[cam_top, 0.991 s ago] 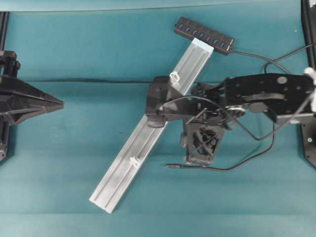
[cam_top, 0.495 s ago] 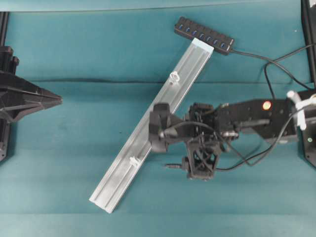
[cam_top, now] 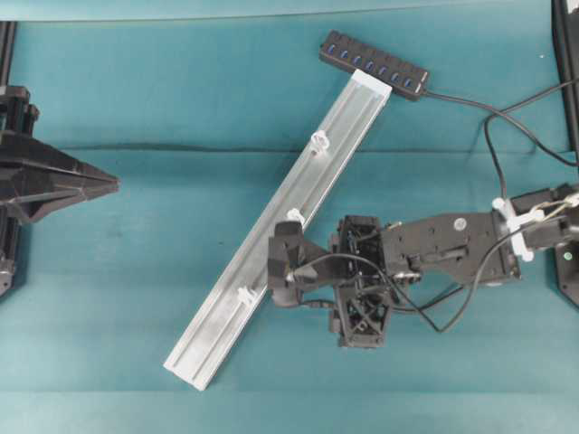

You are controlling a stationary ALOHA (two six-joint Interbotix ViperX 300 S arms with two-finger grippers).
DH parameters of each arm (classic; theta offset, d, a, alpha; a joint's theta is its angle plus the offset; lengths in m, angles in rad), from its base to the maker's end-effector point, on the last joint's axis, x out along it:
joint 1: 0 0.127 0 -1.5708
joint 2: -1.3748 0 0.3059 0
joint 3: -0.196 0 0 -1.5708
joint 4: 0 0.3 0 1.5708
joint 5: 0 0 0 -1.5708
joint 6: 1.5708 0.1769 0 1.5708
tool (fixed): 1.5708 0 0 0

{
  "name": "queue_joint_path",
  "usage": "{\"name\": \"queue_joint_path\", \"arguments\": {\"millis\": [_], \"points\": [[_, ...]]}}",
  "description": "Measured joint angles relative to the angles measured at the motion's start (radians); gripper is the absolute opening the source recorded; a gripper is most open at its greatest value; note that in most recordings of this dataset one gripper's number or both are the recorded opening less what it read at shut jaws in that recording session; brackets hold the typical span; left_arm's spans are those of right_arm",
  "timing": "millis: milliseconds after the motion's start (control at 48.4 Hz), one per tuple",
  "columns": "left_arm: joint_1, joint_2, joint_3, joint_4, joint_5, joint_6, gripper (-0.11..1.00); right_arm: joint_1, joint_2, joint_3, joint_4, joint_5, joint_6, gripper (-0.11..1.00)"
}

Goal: Pass the USB cable through three rings with both arms.
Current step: 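Grasp the USB cable near its plug with the right gripper, then lift the plug and carry it toward the first ring near the hub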

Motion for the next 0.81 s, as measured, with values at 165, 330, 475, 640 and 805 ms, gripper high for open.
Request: {"name": "queue_joint_path", "arguments": {"millis": [165,330,475,640,805], "points": [[0.002,0.002,0.0,-0.002,0.003,-0.002,-0.01,0.015,0.02,0.014,0.0,-0.006,0.008,0.84],[0.002,0.003,0.0,0.0,0.003,0.0,-0.01,0.021,0.035,0.021,0.0,-0.017,0.023,0.84],[0.0,0.005,0.0,0.0,0.005,0.0,-0.01,0.021,0.044,0.029,0.0,-0.02,0.025,0.84],[0.002,0.005,0.0,-0.002,0.003,0.0,-0.01,0.021,0.046,0.034,-0.003,-0.02,0.028,0.83],[0.002,0.005,0.0,-0.002,0.005,0.0,-0.01,0.021,0.044,0.034,-0.005,-0.021,0.029,0.78]]}}
